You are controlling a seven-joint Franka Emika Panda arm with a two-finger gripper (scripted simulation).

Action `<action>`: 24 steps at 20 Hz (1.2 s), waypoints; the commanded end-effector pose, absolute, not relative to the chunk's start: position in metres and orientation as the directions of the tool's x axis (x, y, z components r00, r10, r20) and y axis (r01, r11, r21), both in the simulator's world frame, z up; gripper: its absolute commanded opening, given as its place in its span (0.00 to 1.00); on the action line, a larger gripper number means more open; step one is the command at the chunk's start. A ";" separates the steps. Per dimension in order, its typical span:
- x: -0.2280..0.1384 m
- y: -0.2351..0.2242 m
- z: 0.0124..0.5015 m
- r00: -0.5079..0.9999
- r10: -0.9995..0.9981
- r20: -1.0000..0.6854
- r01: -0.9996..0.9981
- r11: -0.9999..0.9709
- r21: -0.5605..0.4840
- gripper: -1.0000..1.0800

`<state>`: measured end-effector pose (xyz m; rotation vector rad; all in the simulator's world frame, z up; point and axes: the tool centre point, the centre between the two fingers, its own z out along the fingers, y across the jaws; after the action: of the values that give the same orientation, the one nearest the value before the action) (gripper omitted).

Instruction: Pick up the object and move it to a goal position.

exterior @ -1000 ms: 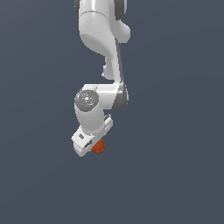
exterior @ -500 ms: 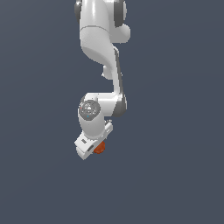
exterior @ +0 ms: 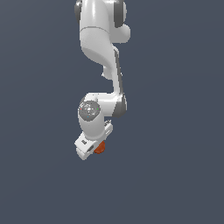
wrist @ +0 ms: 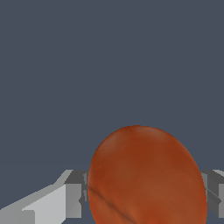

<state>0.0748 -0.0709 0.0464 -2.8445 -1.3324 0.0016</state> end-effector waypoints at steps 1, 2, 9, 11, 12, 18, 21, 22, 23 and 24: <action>0.075 -0.071 0.047 0.640 0.768 0.000 0.768 -0.640 0.000 0.00; 0.075 -0.071 0.047 0.640 0.768 0.000 0.768 -0.640 0.000 0.00; 0.074 -0.073 0.054 0.640 0.768 -0.001 0.768 -0.640 -0.001 0.00; 0.073 -0.075 0.060 0.640 0.768 -0.001 0.768 -0.640 -0.001 0.00; 0.072 -0.076 0.065 0.640 0.768 -0.001 0.768 -0.640 -0.001 0.00; 0.066 -0.087 0.105 0.640 0.768 -0.001 0.768 -0.640 -0.001 0.00; 0.061 -0.095 0.134 0.640 0.769 -0.001 0.769 -0.640 0.000 0.00; 0.060 -0.098 0.145 0.640 0.769 -0.001 0.769 -0.640 0.000 0.00; 0.058 -0.101 0.156 0.640 0.769 -0.001 0.769 -0.640 0.000 0.00; 0.056 -0.104 0.168 0.640 0.769 -0.001 0.769 -0.640 0.000 0.00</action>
<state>0.0585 -0.0991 0.1488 -2.8426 -1.3332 0.0059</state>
